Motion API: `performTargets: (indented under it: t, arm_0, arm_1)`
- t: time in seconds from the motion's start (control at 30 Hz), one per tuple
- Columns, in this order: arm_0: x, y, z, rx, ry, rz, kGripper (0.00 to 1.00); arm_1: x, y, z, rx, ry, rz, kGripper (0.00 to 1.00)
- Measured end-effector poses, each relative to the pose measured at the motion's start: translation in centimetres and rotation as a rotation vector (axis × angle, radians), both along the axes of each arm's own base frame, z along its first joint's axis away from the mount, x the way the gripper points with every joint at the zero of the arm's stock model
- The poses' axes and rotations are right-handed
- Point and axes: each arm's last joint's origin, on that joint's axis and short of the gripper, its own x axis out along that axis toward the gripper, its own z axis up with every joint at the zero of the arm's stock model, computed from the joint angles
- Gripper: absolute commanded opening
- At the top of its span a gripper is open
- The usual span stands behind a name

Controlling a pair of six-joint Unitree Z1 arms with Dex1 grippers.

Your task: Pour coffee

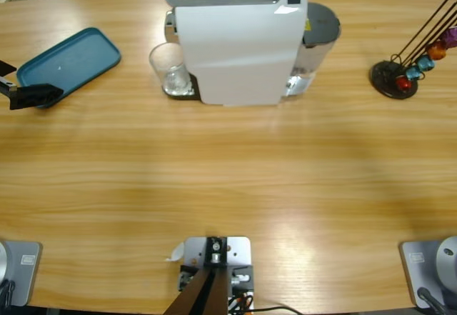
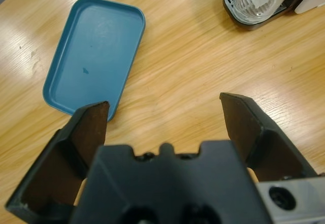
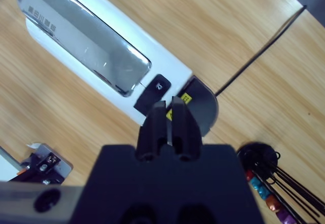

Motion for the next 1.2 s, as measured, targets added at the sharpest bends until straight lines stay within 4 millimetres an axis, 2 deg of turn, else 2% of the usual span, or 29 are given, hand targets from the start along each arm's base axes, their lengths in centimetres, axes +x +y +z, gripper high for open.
performTargets:
  t: [0.27,0.6,0.87,1.2]
  arm_0:
    - [0.0,0.1,-0.1,-0.005,-0.001,0.025,0.936]
    - [0.0,0.1,-0.1,-0.004,-0.001,0.026,0.936]
    - [0.0,0.1,-0.1,-0.004,-0.001,0.026,0.936]
    - [0.0,0.1,-0.1,-0.004,-0.001,0.026,0.936]
  arm_1:
    - [0.1,2.3,-0.9,-0.042,0.027,0.038,0.000]
    - [0.3,2.4,-1.2,-0.059,0.030,0.033,0.000]
    - [1.3,3.0,-2.3,-0.076,0.042,0.028,0.000]
    - [1.5,2.8,-2.3,-0.103,0.026,0.009,0.000]
